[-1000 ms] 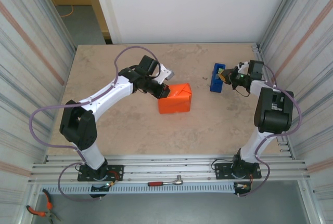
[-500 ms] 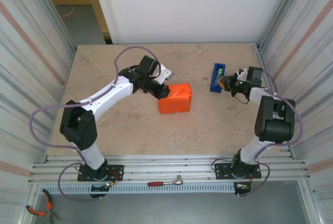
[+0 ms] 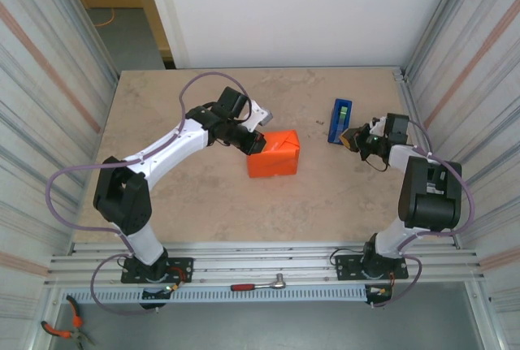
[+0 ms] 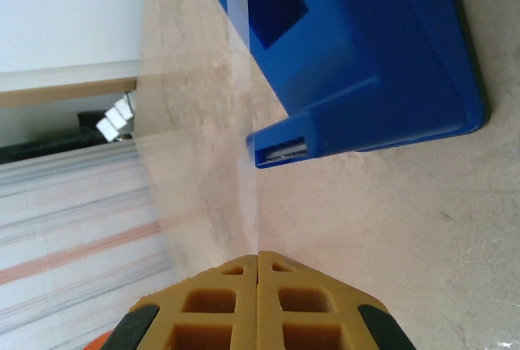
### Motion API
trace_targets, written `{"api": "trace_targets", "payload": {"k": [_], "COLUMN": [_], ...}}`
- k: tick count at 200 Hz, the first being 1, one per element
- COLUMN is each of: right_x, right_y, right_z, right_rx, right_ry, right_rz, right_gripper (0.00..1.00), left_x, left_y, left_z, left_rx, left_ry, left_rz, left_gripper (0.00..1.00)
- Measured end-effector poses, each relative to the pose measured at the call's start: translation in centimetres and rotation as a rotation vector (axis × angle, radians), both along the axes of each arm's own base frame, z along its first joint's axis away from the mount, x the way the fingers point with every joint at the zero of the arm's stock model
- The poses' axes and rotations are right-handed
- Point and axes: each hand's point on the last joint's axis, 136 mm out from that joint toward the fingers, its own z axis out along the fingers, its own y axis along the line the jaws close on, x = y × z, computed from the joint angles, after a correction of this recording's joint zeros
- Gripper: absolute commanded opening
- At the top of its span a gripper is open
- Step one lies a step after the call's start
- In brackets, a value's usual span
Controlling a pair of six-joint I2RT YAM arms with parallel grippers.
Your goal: Wrap the gift box in paper
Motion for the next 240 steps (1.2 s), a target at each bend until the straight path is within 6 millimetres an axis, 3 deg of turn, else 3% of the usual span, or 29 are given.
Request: {"api": "trace_targets", "payload": {"k": [32,59,149,178,211,240], "right_x": [-0.1,-0.1,2.2,2.2,1.4,1.2], "right_y": [0.0,0.0,0.3,0.9,1.8,1.8], "right_z": [-0.6,-2.3,-4.6,-5.0,-6.9,-6.3], "right_rx": [-0.001,-0.008,0.018,0.048,0.052,0.052], "right_ry": [0.012,0.042,0.024,0.037,0.108,0.114], "right_rz": [-0.001,-0.007,-0.017,-0.006,-0.006,-0.009], "right_gripper": [0.00,0.00,0.00,0.00,0.00,0.00], "left_x": [0.0,0.0,0.0,0.0,0.0,0.0], "left_y": [0.0,0.0,0.0,0.0,0.0,0.0], "left_z": [0.0,0.0,0.0,0.0,0.0,0.0], "left_rx": [0.000,0.000,0.005,0.005,0.005,0.005], "left_ry": [0.000,0.000,-0.004,-0.004,-0.004,-0.005], "left_rz": [0.000,0.000,0.000,0.001,0.000,0.000], "left_gripper": [0.00,0.00,0.00,0.00,0.00,0.00]}}
